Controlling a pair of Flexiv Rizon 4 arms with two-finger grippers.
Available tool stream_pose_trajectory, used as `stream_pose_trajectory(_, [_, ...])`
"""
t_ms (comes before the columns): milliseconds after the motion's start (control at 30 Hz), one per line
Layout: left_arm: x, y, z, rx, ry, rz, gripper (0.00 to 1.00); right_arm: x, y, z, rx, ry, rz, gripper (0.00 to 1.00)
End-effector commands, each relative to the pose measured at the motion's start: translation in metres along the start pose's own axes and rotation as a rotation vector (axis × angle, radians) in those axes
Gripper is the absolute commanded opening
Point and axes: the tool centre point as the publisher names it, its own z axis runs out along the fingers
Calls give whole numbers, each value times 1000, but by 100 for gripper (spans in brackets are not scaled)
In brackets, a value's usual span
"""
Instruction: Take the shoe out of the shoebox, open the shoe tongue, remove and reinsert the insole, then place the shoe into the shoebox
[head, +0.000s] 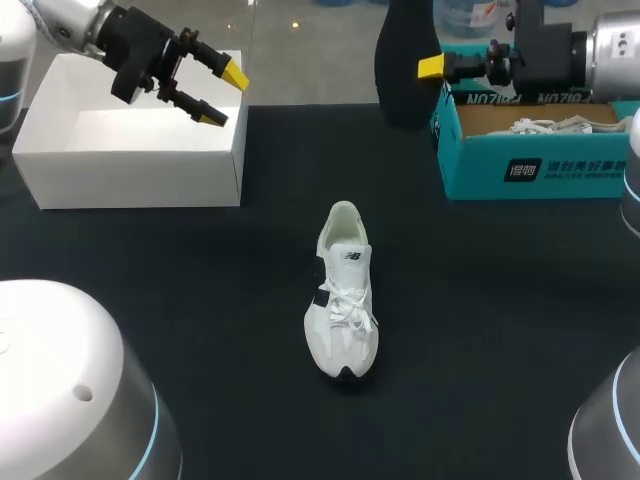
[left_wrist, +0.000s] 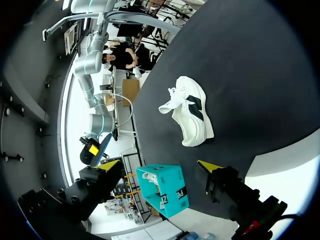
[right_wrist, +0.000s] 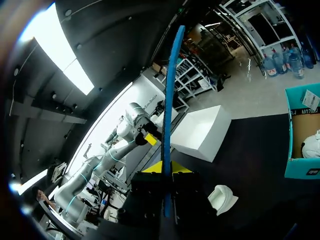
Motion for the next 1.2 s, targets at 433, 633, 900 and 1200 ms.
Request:
stream_pose_trajectory(433, [0, 1, 0, 2, 2, 1, 100, -18, 12, 37, 118, 22, -230, 0])
stream_pose_trajectory(633, [0, 1, 0, 2, 2, 1, 100, -35, 3, 63, 128, 62, -276, 0])
stream_pose_trajectory(900, [0, 1, 0, 2, 2, 1, 100, -40, -1, 67, 130, 33, -253, 0])
stream_pose_trajectory(1200, [0, 1, 0, 2, 2, 1, 100, -40, -1, 67, 130, 33, -253, 0])
